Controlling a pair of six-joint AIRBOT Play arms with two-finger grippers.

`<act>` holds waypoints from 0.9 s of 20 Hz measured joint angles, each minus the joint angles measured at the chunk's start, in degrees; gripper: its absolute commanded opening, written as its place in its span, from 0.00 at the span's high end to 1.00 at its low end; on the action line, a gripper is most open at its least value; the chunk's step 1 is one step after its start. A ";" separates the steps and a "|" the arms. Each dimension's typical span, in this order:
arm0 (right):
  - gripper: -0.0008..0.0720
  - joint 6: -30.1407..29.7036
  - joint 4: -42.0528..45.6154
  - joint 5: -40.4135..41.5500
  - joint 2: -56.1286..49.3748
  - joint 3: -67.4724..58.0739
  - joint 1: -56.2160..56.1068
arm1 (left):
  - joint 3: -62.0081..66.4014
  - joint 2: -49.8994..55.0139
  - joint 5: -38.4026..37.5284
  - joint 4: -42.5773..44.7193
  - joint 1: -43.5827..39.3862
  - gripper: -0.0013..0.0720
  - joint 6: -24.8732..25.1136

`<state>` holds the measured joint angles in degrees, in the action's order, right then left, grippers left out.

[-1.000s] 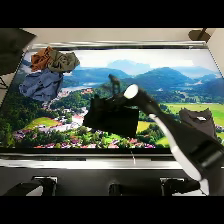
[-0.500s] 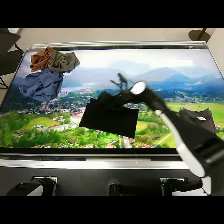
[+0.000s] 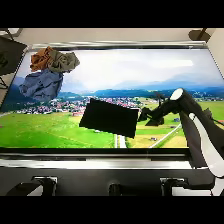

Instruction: Fold the shirts.

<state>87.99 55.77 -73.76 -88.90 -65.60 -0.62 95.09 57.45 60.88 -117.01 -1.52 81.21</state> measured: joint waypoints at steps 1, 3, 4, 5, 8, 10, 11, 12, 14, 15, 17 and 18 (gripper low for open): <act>0.23 -0.70 -1.46 2.01 0.04 2.08 -0.50 | -0.04 -0.09 0.00 0.02 0.00 0.94 0.00; 0.23 -1.73 -3.96 7.30 -0.20 4.94 -2.14 | -0.07 -0.11 0.02 -0.07 0.00 0.94 -0.02; 0.30 -2.14 -5.44 9.51 -0.48 5.84 -3.17 | -0.07 -0.11 0.02 -0.15 0.00 0.94 -0.04; 0.36 -2.51 -7.10 11.28 -0.81 6.43 -4.00 | -0.07 -0.13 0.02 -0.28 0.00 0.94 -0.09; 0.92 -3.58 -12.85 15.96 -1.86 7.37 -5.46 | -0.07 -0.13 0.02 -0.46 0.00 0.94 -0.15; 0.92 -6.40 -16.11 15.80 -2.16 6.16 -5.68 | -0.07 -0.13 0.02 -0.52 0.00 0.94 -0.17; 0.92 -8.35 -17.42 14.19 -2.16 4.72 -5.49 | -0.07 -0.11 0.02 -0.52 0.00 0.94 -0.17; 0.92 -9.97 -18.49 11.89 -2.01 2.60 -4.76 | -0.07 -0.13 0.02 -0.55 0.00 0.94 -0.17; 0.92 -11.15 -18.27 7.76 -1.07 -2.49 -1.97 | -0.09 -0.11 0.02 -0.55 0.00 0.94 -0.20; 0.92 -11.08 -17.49 5.64 -0.31 -5.25 -0.04 | -0.09 -0.11 0.02 -0.57 0.00 0.94 -0.17; 0.92 -9.27 -14.47 2.54 1.66 -10.84 5.11 | -0.09 -0.13 0.02 -0.55 0.00 0.94 -0.17; 0.92 -7.87 -12.52 1.49 2.75 -13.66 8.31 | -0.09 -0.13 0.02 -0.57 0.00 0.94 -0.17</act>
<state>80.12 43.24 -72.27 -86.15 -79.26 7.68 95.00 57.32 60.90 -117.58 -1.52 81.03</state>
